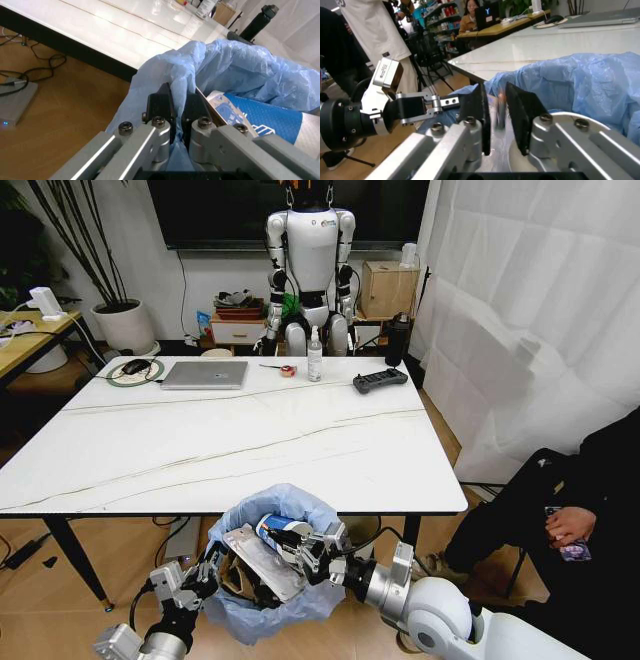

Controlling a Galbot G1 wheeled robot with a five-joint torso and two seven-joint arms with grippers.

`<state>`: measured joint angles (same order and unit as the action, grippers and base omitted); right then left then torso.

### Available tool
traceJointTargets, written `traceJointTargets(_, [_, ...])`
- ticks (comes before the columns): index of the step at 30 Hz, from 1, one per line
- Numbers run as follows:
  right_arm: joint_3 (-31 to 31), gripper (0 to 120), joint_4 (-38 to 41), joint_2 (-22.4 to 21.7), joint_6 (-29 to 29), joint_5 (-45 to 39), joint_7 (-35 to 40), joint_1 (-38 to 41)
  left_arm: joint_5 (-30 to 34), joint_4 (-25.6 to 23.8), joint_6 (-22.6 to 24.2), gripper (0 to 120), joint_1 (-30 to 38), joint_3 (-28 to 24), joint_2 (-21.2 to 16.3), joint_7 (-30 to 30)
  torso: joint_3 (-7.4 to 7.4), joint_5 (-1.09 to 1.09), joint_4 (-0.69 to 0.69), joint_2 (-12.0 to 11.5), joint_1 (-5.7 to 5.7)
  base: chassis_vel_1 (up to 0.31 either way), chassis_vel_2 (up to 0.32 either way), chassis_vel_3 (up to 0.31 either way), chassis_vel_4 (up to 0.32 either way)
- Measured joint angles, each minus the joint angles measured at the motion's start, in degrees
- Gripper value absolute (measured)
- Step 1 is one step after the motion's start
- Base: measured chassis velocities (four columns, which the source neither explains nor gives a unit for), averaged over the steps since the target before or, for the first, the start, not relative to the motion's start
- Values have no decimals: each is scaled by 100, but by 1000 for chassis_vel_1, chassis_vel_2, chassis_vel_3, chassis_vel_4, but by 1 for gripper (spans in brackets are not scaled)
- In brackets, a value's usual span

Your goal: Pick up the trash bin and place the trash from the table into it.

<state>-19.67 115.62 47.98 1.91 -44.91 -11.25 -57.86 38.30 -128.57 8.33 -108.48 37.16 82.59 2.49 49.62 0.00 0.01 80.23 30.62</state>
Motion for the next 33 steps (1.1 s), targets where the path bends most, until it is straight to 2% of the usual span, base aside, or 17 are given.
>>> traceJointTargets(2, [10, 18, 1, -2, 5, 20, 0, -14, 0, 0, 2, 0, 3, 0, 0, 0, 0, 0, 0, 0, 0, 0, 0, 0, 0])
traceJointTargets(8, [127, 46, 74, -21, 23, 92, 47, -92, 3, -4, 12, 0, 8, -4, -7, -9, 0, 0, 0, 0, 0, 0, 0, 0, 0])
traceJointTargets(10, [169, 48, 98, -19, 26, 115, 83, -98, 1, -6, 12, 0, 2, -6, -7, -10, 0, 0, 0, 0, 0, 0, 0, 0, 0])
traceJointTargets(12, [395, 59, 221, 11, 34, 193, 502, -154, -20, -8, 13, 0, -28, -14, -20, -10, 0, 1, 1, 0, 0, 0, 0, 0, 0])
traceJointTargets(13, [478, 61, 260, 12, 34, 193, 669, -183, -22, -11, 13, 0, -39, -16, -28, -10, 0, 1, 1, 0, 0, 0, 0, 0, 0])
traceJointTargets(16, [1337, 76, 386, -2, 328, 135, 1230, -723, -42, -15, 7, 0, -81, 3, -121, -7, 0, 0, 1, 0, 0, 0, 0, 0, 0])
traceJointTargets(19, [1596, 79, 388, 11, 398, 151, 1242, -898, -54, -18, 1, 0, -98, 14, -142, -4, 0, 0, 0, 0, 0, 0, 0, 0, 0])
traceJointTargets(20, [2265, 86, 406, 67, 503, 258, 1235, -1440, -51, -38, -11, 0, -159, 19, -209, 1, 0, 1, 0, 0, 0, 0, 0, 0, 0])
traceJointTargets(23, [3416, 97, 410, 278, 721, 598, 899, -2405, -53, -40, -38, 0, -248, 18, -379, 8, -1, 0, 0, 0, 0, 0, 0, 0, 0])
traceJointTargets(24, [3416, 97, 410, 278, 721, 598, 899, -2405, -53, -40, -38, 0, -248, 18, -379, 8, -1, 0, 0, 0, 0, 0, 0, 0, 0])
traceJointTargets(25, [3975, 99, 401, 457, 843, 765, 601, -2943, -62, -35, -57, 0, -273, 6, -469, 12, 0, 3, 0, 0, 0, 0, 0, 0, 0])
traceJointTargets(26, [4119, 100, 400, 508, 884, 818, 511, -3095, -66, -30, -65, 0, -276, 6, -505, 12, 0, 2, -1, 0, 0, 0, 0, 0, 0])
traceJointTargets(29, [5005, 100, 466, 1151, 1226, 1381, 38, -4272, -16, 10, -106, 0, -280, -5, -693, 13, -1, -1, -1, 0, 0, 0, 0, 0, 0])
traceJointTargets(31, [5102, 100, 484, 1306, 1284, 1489, -12, -4445, 9, 21, -123, 0, -284, -5, -750, 13, -1, 0, -2, 0, 0, 0, 0, 0, 0])
traceJointTargets(33, [5358, 100, 514, 1950, 1475, 1834, -164, -4895, 107, 71, -237, 0, -289, -11, -1010, 22, -1, -1, -2, 1, -2, 0, 0, 0, 0])
